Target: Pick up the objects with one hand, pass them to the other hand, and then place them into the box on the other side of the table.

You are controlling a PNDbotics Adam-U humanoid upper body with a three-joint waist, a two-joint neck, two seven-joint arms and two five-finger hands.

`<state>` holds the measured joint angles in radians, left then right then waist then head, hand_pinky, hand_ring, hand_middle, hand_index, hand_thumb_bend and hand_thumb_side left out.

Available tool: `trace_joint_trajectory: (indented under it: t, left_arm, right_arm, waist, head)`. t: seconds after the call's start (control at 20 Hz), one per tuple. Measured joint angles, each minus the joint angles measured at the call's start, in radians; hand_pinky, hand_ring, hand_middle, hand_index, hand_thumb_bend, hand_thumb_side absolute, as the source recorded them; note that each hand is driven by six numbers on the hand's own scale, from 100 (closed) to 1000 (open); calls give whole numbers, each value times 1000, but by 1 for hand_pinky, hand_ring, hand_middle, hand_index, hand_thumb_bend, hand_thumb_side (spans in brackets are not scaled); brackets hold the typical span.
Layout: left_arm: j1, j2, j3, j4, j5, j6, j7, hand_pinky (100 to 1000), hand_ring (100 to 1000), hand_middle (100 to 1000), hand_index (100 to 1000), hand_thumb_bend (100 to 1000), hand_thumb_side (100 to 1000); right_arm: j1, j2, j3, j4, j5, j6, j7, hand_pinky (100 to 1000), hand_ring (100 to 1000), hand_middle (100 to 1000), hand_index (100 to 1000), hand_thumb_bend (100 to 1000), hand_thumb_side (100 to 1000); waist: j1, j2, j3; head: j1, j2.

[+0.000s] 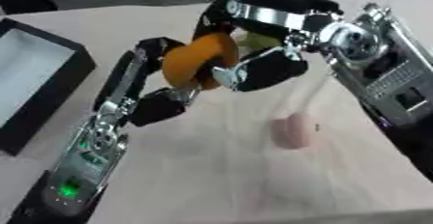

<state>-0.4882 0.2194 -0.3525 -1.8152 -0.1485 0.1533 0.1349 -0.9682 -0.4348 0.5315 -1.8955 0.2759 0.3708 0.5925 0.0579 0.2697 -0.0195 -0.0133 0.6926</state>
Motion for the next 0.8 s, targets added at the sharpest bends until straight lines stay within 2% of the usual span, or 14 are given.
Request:
trace_joint_trajectory:
  t: [0.15,0.45,0.6,0.8]
  left_arm:
    - [1,0,0,0,28,-10,27,542,598,433,544,100,316]
    - [7,1,0,0,45,-27,61,516,560,370,476,100,223]
    - [13,2,0,0,52,-33,67,510,552,352,456,100,192]
    - [25,10,2,1,54,-36,74,507,550,347,452,110,178]
  right_arm:
    - [0,0,-1,0,1,-4,9,790,730,628,690,149,144]
    - [9,-1,-10,-1,2,-7,2,806,785,743,773,283,251]
    - [10,-1,-19,-7,5,-6,-15,816,809,780,793,310,285]
    - [16,-1,-31,-17,13,-2,-42,817,810,782,794,305,292]
  waist:
    - [0,0,0]
    - [0,0,0]
    - [0,0,0]
    - [0,0,0]
  head:
    - [0,0]
    - [0,0]
    - [0,-1]
    - [-1,-1]
